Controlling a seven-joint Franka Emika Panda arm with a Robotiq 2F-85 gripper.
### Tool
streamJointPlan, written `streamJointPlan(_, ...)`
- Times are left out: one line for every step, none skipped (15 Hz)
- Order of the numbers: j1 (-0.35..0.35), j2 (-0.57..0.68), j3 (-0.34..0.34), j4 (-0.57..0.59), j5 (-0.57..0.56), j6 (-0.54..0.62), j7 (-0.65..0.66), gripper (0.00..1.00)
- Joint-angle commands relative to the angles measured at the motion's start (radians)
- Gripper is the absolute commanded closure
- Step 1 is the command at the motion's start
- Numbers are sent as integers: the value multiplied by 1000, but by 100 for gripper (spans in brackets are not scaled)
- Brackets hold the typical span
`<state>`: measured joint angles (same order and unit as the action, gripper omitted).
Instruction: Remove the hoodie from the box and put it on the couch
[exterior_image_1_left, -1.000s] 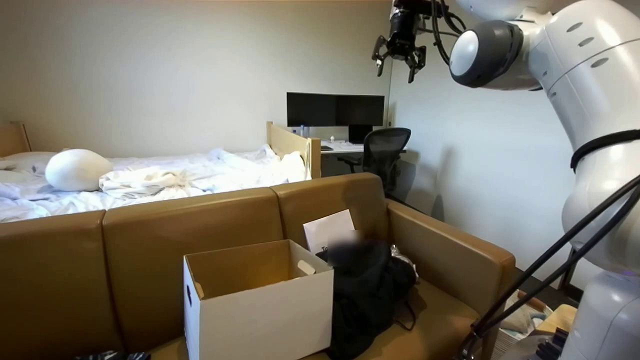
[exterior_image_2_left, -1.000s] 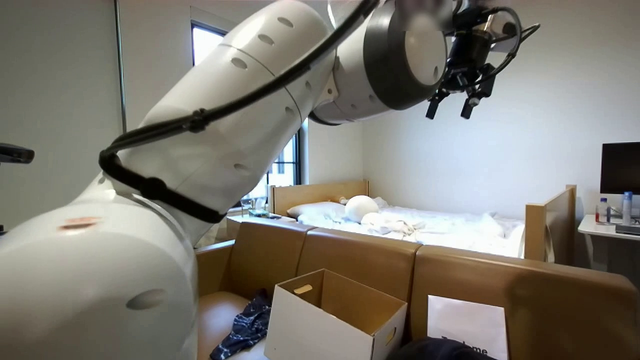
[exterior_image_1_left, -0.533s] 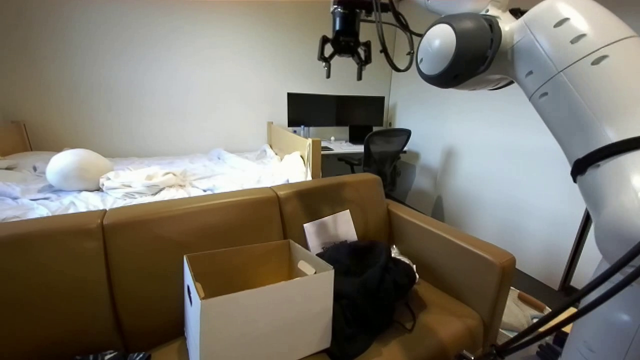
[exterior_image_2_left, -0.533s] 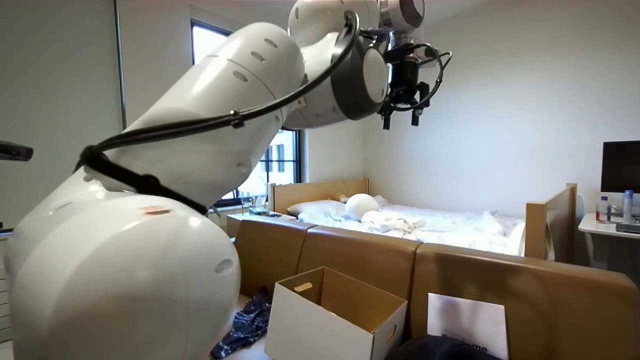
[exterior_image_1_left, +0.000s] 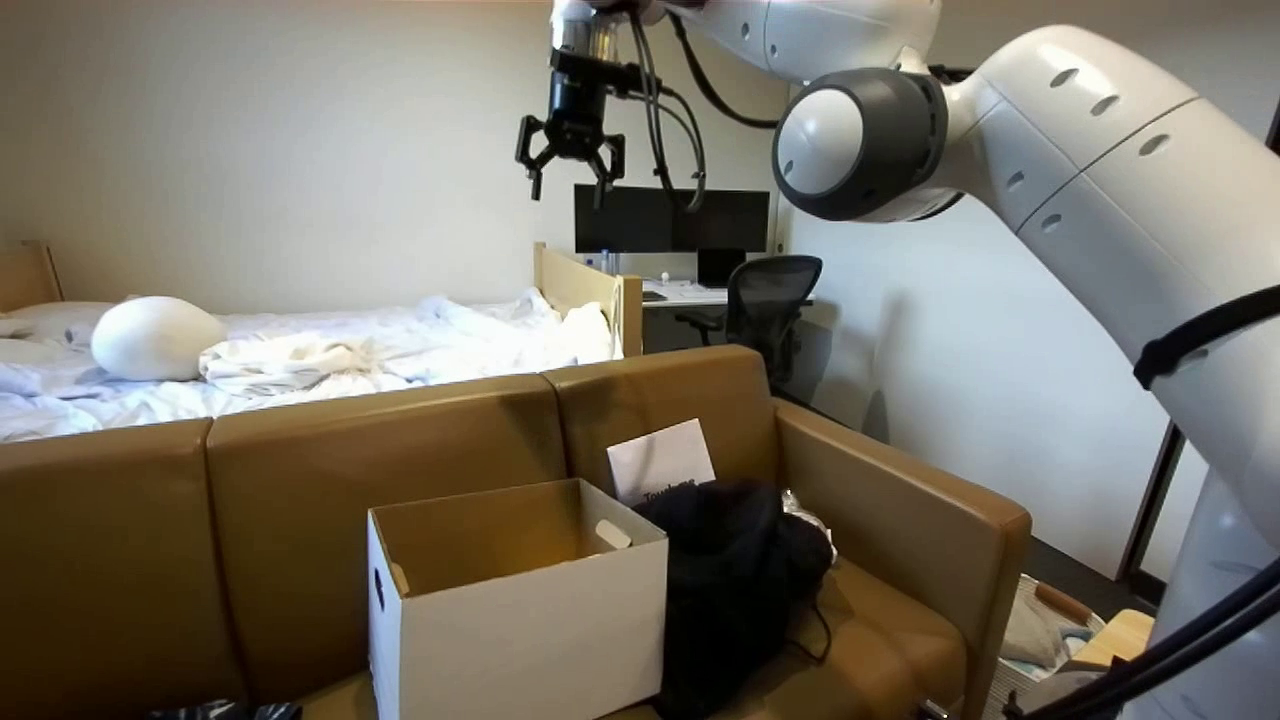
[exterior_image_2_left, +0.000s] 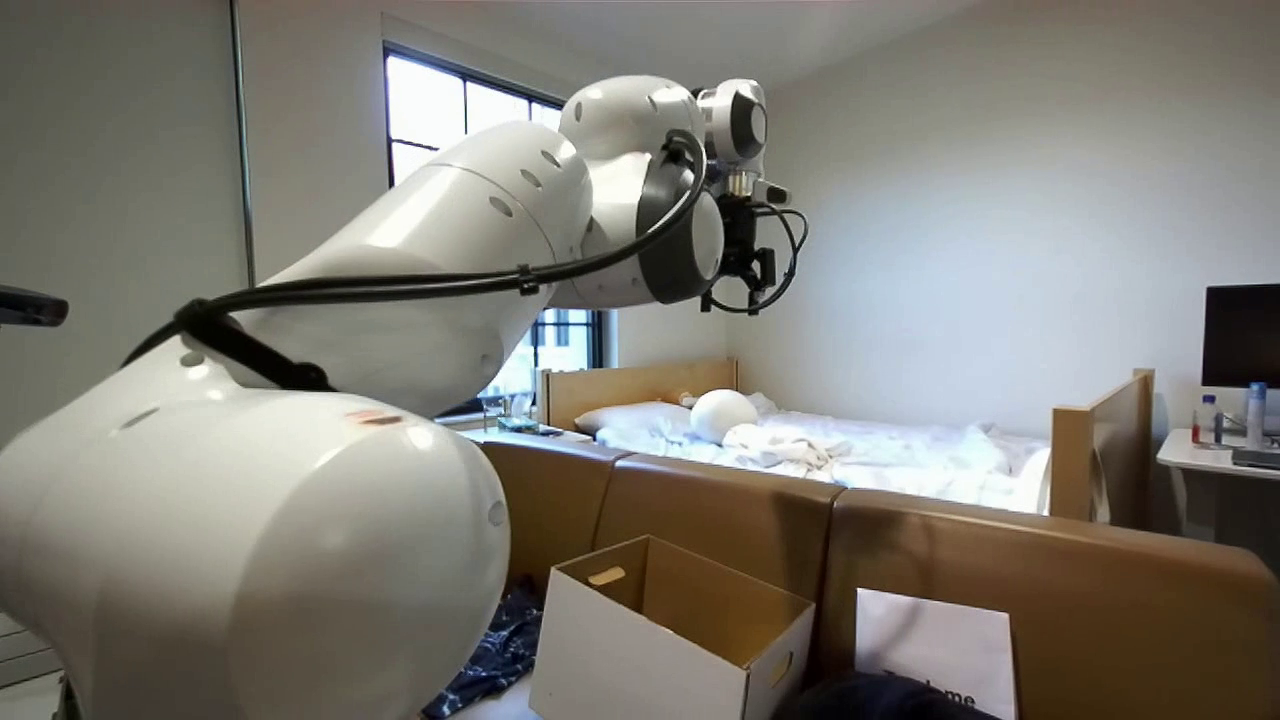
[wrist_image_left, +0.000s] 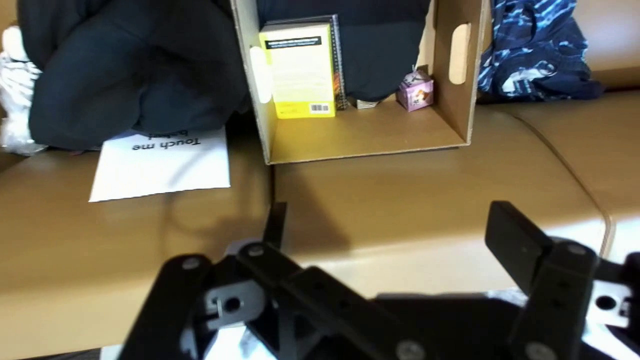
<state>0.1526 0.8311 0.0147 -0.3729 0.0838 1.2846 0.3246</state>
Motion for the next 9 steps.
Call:
streamJointPlan(-3, 28, 21, 5, 4, 17, -1, 0)
streamJointPlan(-5, 43, 27, -1, 9, 31, -1, 0)
streamJointPlan(-7, 45, 30, -15, 11, 42, -2, 0)
streamJointPlan(-9, 43, 30, -20, 14, 45, -2, 0)
streamJointPlan(-11, 42, 31, -17, 16, 45, -2, 0)
streamJointPlan(-11, 41, 31, -12, 17, 45, -2, 0)
streamJointPlan(-11, 40, 31, -9, 18, 45, -2, 0)
streamJointPlan(-11, 39, 32, -9, 18, 45, -2, 0)
streamJointPlan(-11, 39, 32, -9, 18, 45, -2, 0)
